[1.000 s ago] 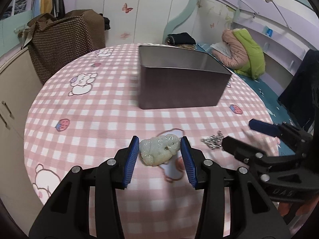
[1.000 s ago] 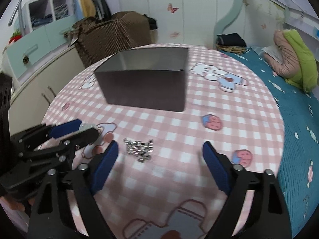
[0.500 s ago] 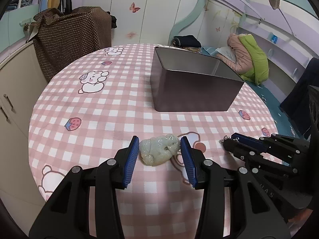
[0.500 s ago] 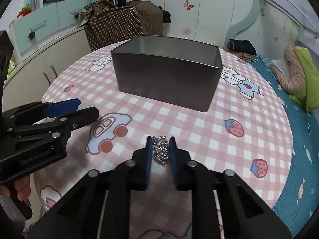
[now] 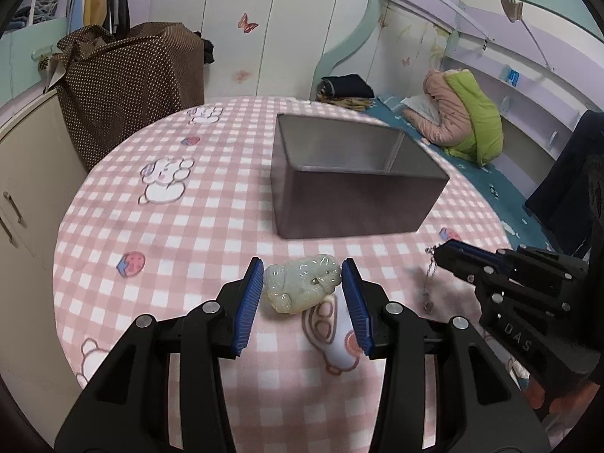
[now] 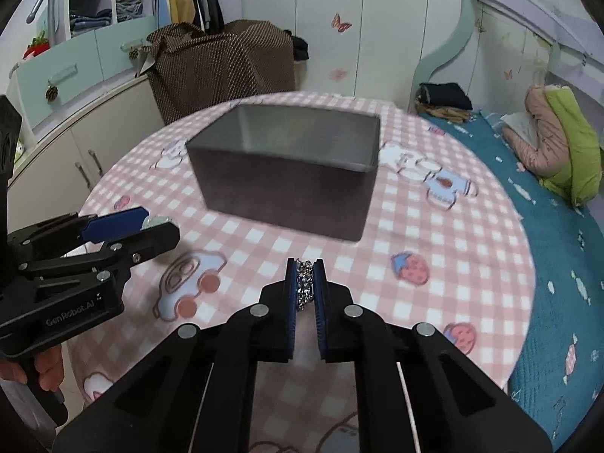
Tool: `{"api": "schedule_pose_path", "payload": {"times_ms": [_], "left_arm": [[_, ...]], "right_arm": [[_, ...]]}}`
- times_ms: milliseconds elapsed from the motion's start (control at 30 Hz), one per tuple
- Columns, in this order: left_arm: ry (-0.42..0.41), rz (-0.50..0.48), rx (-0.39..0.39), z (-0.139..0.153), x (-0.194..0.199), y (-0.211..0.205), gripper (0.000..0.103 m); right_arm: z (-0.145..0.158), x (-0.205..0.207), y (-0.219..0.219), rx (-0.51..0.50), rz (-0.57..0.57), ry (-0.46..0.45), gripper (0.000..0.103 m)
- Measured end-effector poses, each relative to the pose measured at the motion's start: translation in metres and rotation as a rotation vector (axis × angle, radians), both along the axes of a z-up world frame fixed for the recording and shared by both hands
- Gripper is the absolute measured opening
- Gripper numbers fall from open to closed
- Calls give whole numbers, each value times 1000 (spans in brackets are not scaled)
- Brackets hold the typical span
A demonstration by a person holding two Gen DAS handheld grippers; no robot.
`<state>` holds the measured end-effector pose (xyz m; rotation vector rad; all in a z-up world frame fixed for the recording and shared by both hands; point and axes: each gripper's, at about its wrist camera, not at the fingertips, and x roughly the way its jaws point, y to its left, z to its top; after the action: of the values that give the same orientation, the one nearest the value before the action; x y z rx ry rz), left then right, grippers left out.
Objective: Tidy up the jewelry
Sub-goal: 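Carry the jade pendant and silver chain into the grey box and open both tools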
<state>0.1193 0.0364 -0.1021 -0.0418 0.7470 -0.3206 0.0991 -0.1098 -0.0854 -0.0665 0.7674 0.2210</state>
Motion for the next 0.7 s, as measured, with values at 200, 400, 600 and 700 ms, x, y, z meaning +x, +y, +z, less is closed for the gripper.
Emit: {"api": "schedule_pose_path", "payload": {"times_ms": [200,400,600,700], "left_arm": [[-47,-14,-35,22,11,-4,43],[-90,-15,-48,41,27,-11,43],[-109,-14,-64,53,47,-16,43],[-108,-13,-66,54,57,-20,43]], "right_arm": [[29,13,-4,13,-2,-81,8],[50,32,-7,32,-1,-142,8],[58,51,-5,57,16,-163,8],[60,61,-5,72,19,-165,8]]}}
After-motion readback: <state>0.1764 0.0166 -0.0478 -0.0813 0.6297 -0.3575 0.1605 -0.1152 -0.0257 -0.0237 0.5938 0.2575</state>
